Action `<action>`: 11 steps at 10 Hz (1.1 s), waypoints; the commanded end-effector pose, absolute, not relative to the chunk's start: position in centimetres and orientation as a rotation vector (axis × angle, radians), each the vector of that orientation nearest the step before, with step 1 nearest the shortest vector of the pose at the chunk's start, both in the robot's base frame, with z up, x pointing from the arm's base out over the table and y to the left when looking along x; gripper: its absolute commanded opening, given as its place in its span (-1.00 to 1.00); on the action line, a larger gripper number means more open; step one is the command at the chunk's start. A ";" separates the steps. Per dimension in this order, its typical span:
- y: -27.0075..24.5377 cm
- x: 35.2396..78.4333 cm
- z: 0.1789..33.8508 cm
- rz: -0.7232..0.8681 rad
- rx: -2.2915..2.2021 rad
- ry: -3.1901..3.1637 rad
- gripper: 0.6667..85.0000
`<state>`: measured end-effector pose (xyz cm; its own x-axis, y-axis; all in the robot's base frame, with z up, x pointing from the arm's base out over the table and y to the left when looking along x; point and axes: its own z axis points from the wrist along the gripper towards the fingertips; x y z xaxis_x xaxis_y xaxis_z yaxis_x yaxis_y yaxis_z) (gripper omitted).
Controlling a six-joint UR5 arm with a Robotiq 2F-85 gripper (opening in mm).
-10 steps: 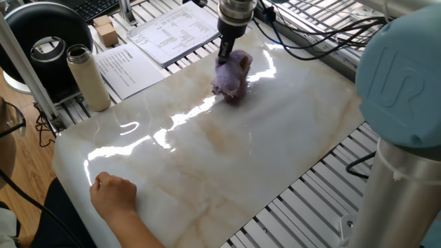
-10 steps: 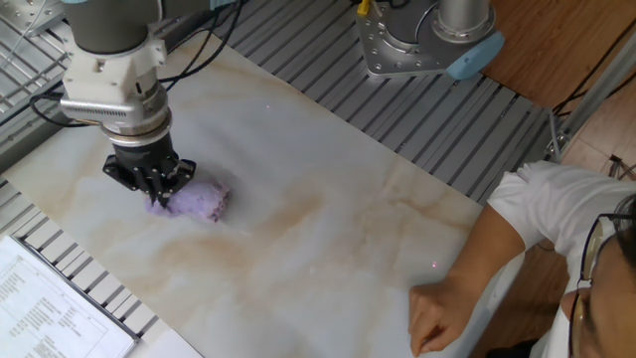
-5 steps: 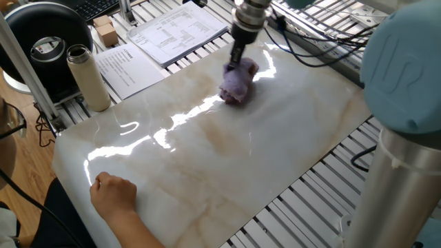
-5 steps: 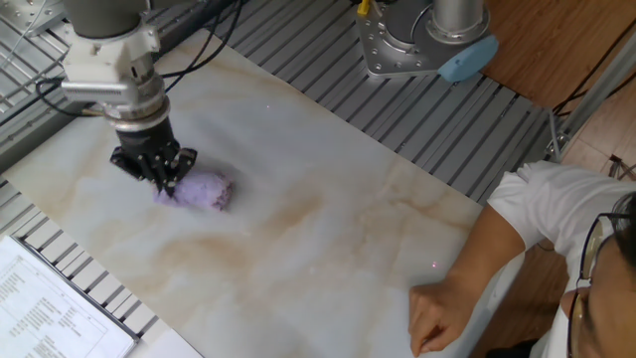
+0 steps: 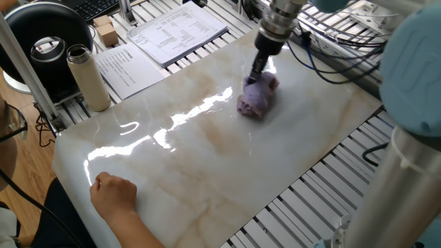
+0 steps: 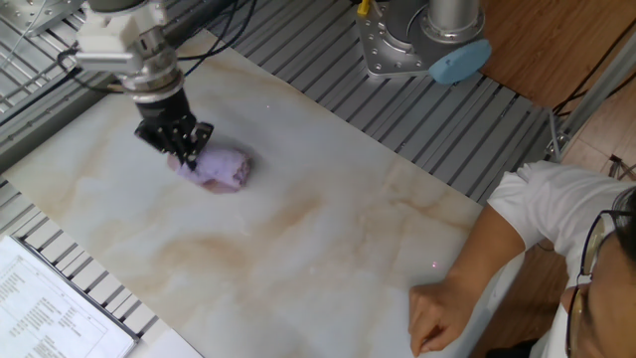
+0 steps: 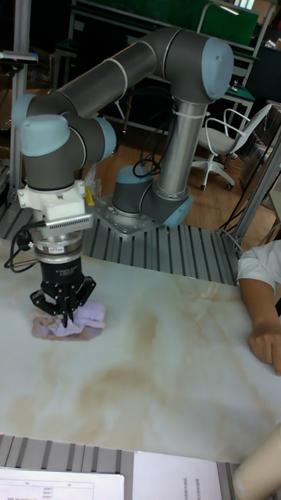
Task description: Clean the table with a cloth
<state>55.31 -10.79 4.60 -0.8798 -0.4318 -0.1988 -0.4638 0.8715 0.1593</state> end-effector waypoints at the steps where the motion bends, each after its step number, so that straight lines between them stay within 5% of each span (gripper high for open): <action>1: -11.4 51.9 5.4 0.301 -0.542 2.965 -0.98; 11: -10.1 52.3 6.7 0.222 -0.491 3.003 -0.98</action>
<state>51.66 -11.46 5.79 -0.9390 -0.3256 -0.1105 -0.3386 0.9315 0.1327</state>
